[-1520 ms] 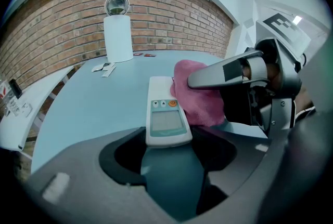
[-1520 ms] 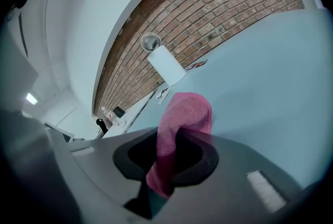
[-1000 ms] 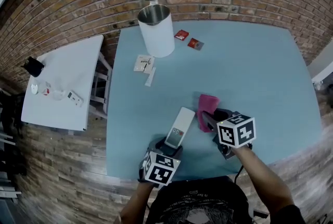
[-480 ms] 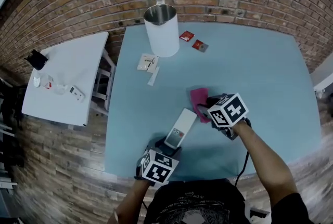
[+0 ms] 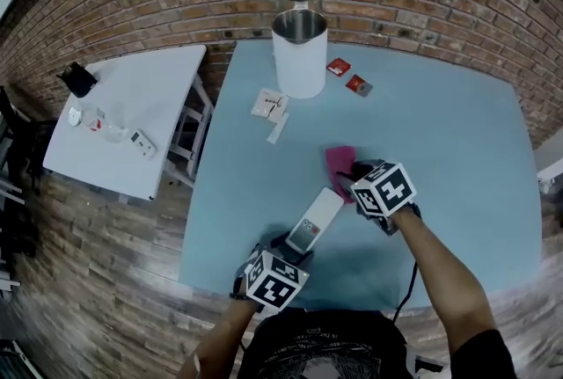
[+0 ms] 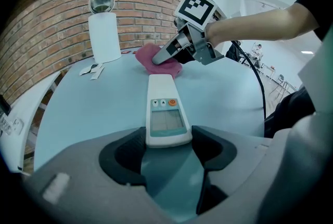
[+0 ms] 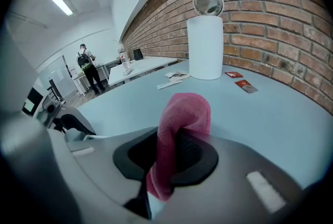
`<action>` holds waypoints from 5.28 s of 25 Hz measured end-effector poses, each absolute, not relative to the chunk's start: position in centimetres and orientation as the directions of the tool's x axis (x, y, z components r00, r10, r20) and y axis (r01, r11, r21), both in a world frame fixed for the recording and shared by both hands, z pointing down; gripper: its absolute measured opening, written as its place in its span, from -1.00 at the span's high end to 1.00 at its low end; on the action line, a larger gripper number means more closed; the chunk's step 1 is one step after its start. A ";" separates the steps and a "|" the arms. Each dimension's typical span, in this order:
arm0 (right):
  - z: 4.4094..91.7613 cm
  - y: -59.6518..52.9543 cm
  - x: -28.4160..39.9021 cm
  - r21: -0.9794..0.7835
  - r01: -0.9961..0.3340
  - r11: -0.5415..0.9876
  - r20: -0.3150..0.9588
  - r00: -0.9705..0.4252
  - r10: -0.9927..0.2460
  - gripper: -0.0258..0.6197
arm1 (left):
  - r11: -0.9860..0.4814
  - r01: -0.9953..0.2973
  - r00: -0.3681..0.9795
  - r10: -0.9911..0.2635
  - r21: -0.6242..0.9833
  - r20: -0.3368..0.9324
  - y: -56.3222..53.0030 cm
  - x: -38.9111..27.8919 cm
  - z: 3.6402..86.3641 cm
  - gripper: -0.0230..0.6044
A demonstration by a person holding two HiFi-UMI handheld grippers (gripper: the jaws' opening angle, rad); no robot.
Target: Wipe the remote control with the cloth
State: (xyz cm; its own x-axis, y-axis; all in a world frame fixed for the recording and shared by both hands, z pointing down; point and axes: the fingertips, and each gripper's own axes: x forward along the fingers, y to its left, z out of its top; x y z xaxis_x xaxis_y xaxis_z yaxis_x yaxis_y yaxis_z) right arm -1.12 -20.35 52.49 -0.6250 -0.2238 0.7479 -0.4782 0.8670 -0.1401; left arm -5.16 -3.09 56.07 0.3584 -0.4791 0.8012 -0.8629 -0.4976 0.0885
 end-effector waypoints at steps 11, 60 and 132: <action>52.2 -21.5 -4.0 -0.151 -0.468 0.871 0.724 -0.652 -0.225 0.71 | -0.508 -0.857 0.369 -0.480 0.090 0.796 -3.2 -5.1 56.0 0.02; 52.0 -10.0 -13.6 -0.270 -0.149 0.951 0.747 -0.656 0.109 0.71 | -0.508 -0.857 0.370 -0.487 0.088 0.791 -3.4 -5.0 56.0 0.02; 49.7 -12.7 -7.0 -0.264 -0.446 0.855 0.400 -0.858 -0.323 0.71 | 0.144 0.344 0.666 -0.734 0.928 -0.133 -3.8 -8.3 50.0 0.04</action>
State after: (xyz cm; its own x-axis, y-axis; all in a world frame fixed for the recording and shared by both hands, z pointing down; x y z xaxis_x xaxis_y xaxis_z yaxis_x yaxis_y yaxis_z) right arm -6.98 -12.72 49.70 -0.8577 -0.3234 0.3997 -0.4457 0.8552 -0.2645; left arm -8.33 -3.79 50.04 0.6659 -0.7341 -0.1329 0.3442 0.1442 0.9278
